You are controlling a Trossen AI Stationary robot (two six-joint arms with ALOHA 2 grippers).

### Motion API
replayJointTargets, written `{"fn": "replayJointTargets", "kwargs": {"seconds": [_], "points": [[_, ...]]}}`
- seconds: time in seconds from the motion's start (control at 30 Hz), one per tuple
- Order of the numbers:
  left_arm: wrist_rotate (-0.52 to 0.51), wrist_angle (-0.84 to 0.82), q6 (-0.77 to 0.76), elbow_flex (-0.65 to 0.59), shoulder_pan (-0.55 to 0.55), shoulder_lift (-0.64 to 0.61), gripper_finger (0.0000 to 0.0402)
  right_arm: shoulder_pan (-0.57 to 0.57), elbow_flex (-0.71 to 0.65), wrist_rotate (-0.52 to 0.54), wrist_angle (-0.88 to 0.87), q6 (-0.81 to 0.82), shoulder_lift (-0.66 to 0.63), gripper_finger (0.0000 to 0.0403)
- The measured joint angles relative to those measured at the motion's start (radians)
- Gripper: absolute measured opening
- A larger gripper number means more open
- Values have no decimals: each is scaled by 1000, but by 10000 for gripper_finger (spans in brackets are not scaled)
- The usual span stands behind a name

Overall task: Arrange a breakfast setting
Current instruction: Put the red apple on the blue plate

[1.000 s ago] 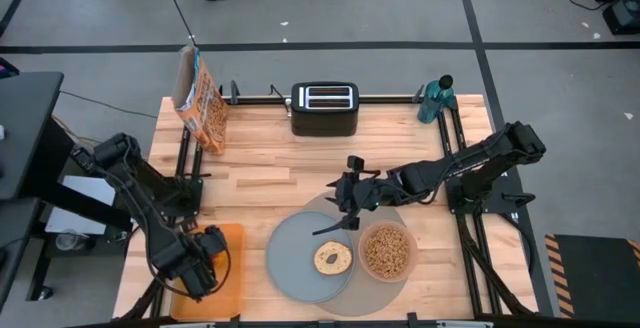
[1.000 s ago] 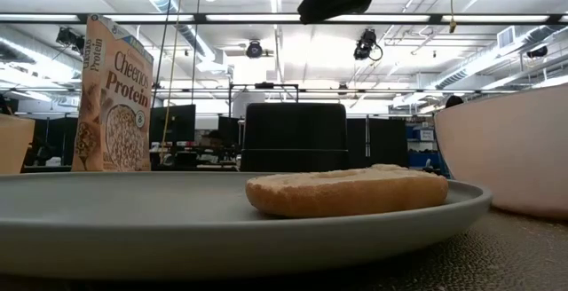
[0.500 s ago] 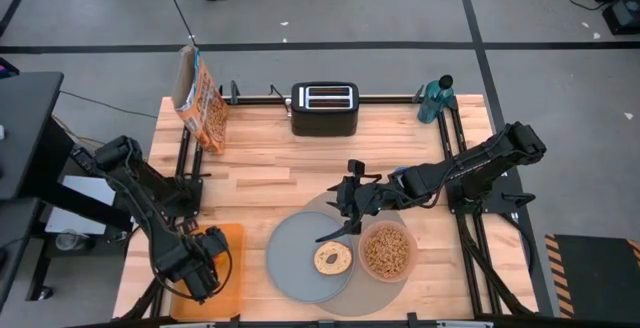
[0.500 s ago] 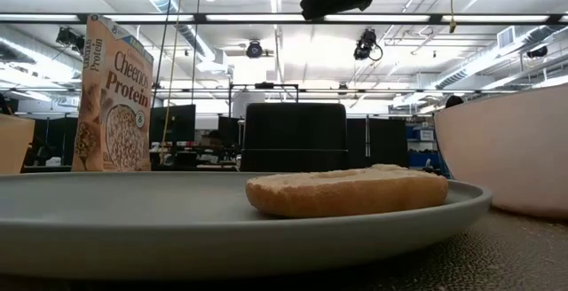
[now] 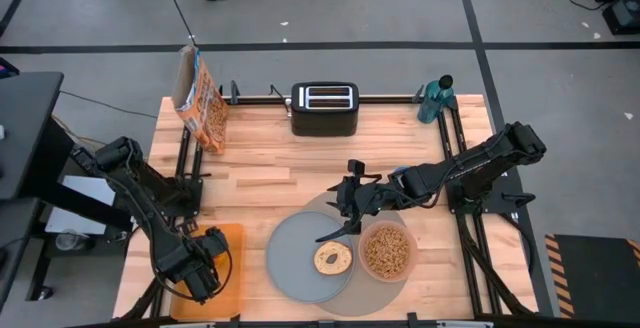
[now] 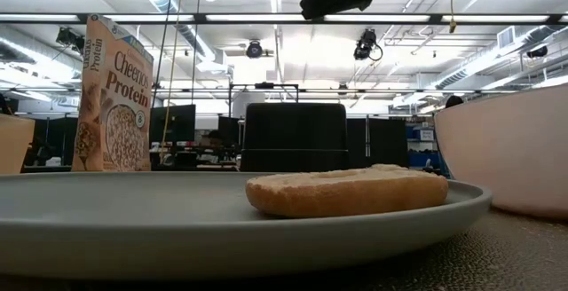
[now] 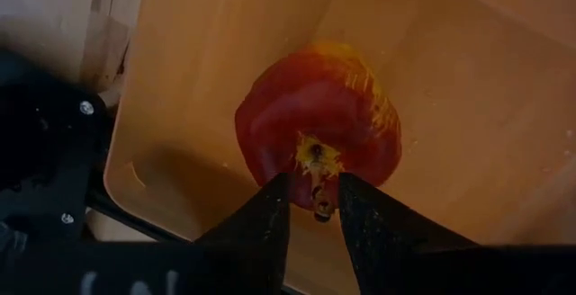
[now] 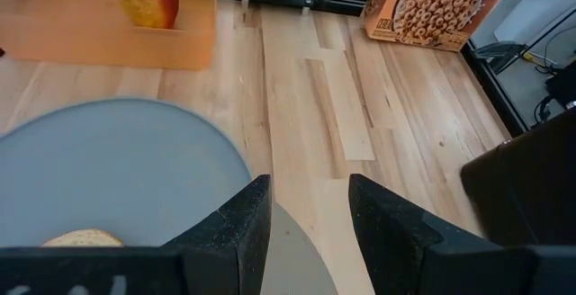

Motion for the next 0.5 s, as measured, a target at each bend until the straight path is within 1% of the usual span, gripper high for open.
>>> {"fn": "replayJointTargets", "kwargs": {"seconds": [0.13, 0.33, 0.5], "points": [[1, 0, 0, 0, 0, 0, 77, 0, 0, 0, 0, 0, 0, 158], [10, -5, 4, 0, 0, 0, 23, 0, 0, 0, 0, 0, 0, 158], [12, -7, 30, 0, 0, -1, 18, 0, 0, 0, 0, 0, 0, 158]]}}
